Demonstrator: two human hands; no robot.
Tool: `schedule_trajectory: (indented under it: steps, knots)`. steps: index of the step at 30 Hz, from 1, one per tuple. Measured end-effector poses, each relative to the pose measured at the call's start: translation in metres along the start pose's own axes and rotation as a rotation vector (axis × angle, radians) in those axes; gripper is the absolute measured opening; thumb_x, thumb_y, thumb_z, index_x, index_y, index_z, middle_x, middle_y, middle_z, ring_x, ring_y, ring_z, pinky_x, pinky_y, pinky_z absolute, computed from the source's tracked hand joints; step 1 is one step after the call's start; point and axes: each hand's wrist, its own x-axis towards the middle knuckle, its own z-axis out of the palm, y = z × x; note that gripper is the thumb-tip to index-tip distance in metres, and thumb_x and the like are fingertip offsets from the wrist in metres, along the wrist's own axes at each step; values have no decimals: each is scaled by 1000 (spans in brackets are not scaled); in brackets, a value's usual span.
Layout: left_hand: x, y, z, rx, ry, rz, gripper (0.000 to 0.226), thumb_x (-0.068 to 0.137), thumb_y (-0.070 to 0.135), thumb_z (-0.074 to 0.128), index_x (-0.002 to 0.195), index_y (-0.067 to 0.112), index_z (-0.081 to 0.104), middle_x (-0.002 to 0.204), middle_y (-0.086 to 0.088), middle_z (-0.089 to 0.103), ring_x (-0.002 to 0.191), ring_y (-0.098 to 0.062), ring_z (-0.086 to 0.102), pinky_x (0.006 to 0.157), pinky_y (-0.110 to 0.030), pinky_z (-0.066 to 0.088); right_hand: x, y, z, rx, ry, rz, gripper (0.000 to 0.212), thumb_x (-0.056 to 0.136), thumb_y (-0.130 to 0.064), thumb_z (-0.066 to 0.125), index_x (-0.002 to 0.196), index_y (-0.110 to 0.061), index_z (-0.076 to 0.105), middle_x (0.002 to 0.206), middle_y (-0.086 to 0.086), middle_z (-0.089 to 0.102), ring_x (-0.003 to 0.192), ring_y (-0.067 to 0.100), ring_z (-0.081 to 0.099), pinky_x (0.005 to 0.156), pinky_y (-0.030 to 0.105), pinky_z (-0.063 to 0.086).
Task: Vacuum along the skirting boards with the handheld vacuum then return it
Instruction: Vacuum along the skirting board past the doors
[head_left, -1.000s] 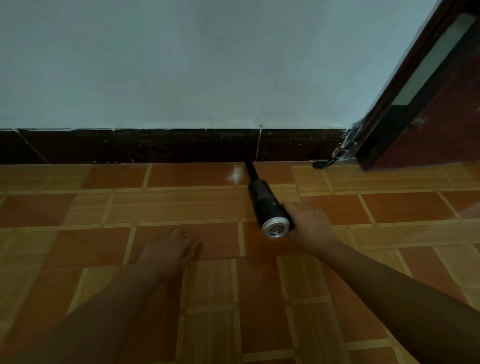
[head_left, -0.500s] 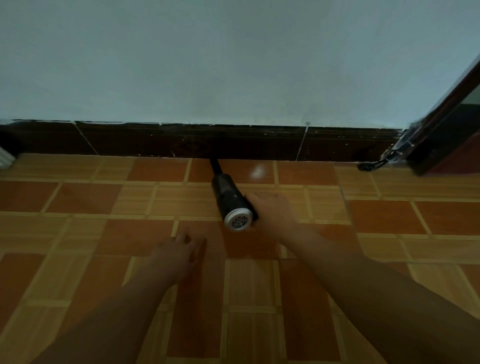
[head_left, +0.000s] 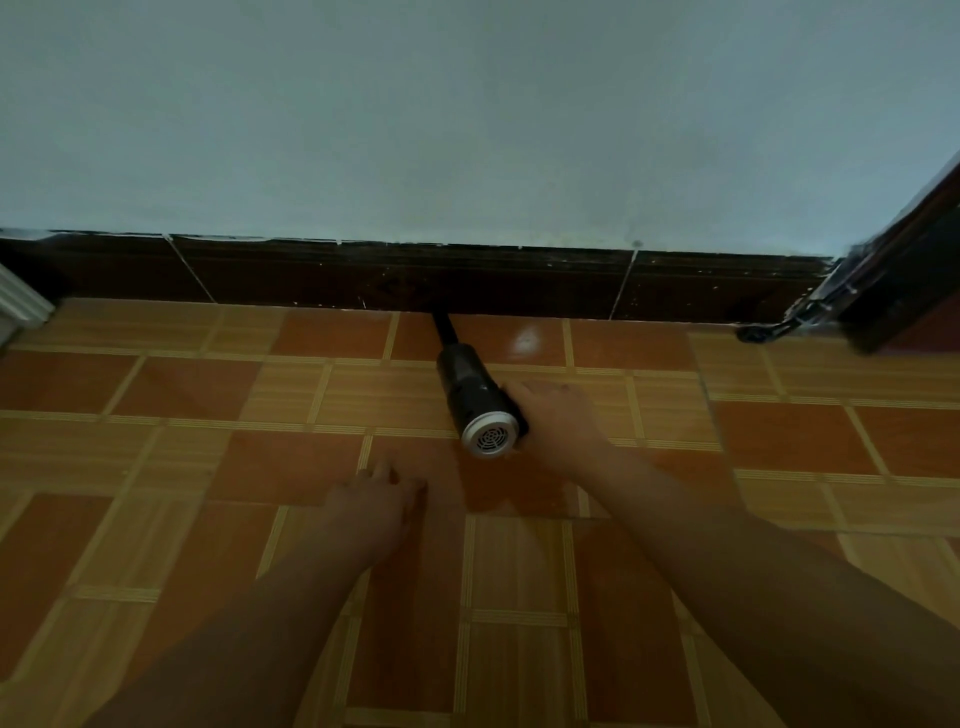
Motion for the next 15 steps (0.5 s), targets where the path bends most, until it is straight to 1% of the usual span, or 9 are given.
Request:
schedule_trajectory:
  steps: [2,6,10,13,15]
  knots:
    - [0,2,0,0,-14,-5,54,96,33,41,146,34,21,151,-8,22,130,-26,38,102,-39,38,-6,7,-2,4,-3,13,37,83,-26,64,116,-21,49,106,-3,63,96,16,60,91,34,40]
    - [-1,5,-1,26,-21,-13,56,96,32,44,147,33,20,150,-7,23,132,-25,36,103,-40,36,-22,24,-10,7,-15,48,38,82,-25,65,117,-23,49,108,-5,61,101,14,57,94,33,38]
    - [-2,7,1,15,-24,-24,59,94,33,47,147,32,20,150,-6,22,134,-25,34,104,-41,36,-40,43,-19,9,-11,85,42,80,-24,67,118,-22,49,107,-3,62,100,16,58,92,34,43]
    - [-3,8,2,13,-18,-28,59,94,32,48,146,32,21,147,-5,25,132,-24,36,103,-40,37,-53,58,-25,-11,3,114,40,79,-23,67,116,-20,50,108,0,63,99,18,58,90,35,42]
    - [-2,9,2,19,-31,-35,62,93,32,49,147,32,19,150,-6,22,135,-24,33,104,-41,35,-60,67,-27,-32,7,127,41,79,-24,67,116,-21,50,108,-1,62,99,18,58,89,35,42]
